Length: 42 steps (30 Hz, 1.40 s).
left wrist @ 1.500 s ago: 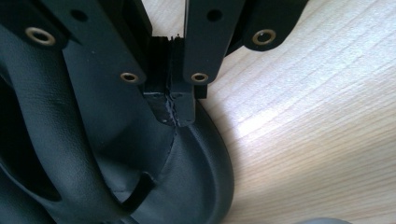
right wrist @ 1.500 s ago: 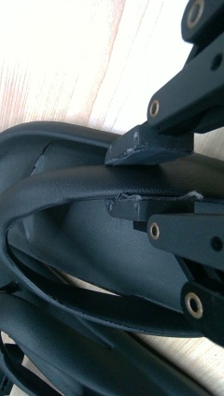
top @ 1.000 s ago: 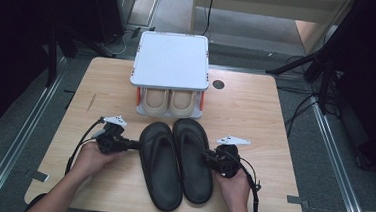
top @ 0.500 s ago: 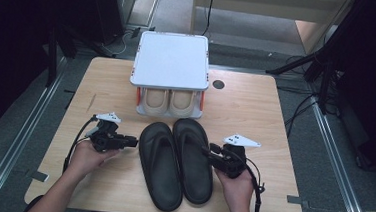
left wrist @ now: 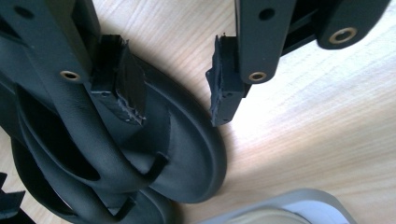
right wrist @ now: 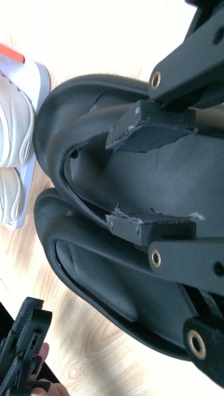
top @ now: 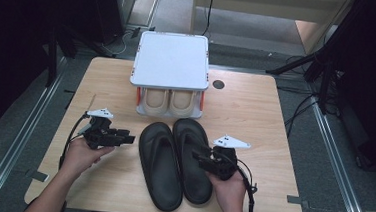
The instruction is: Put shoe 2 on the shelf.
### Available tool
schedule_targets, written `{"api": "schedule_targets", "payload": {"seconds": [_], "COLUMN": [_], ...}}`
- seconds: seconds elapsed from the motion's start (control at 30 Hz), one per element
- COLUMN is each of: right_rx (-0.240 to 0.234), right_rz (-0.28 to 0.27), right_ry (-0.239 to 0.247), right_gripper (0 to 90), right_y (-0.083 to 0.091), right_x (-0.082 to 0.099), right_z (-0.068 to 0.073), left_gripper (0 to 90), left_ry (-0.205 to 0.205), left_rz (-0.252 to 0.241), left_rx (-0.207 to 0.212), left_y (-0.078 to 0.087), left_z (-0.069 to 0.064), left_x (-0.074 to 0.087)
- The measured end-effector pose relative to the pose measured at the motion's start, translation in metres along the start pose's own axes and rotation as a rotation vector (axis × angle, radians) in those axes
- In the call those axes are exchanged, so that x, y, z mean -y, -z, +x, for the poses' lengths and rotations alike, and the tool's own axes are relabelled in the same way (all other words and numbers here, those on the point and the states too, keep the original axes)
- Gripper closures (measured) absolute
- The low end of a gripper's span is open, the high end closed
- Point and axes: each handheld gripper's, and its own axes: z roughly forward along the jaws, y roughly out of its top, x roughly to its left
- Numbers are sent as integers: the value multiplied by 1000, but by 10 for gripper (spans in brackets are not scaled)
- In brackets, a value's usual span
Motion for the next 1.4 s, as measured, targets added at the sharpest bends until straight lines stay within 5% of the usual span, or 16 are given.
{"api": "schedule_targets", "payload": {"seconds": [0.6, 0.97, 1.2, 1.4], "right_rx": [-27, -33, 26, 111], "right_rz": [28, 6, 59, 60], "right_ry": [20, -46, -33, -19], "right_gripper": [526, 428, 391, 539], "right_y": [-29, -40, -58, -66], "right_x": [8, 9, 11, 9], "right_z": [27, 36, 50, 57], "left_gripper": [498, 490, 489, 489], "left_ry": [15, 14, 11, 23], "left_rz": [-39, -50, -47, -51], "left_rx": [-23, -28, -25, -27], "left_y": [13, 14, 13, 12], "left_z": [10, 12, 12, 13], "left_x": [3, 2, 2, 2]}}
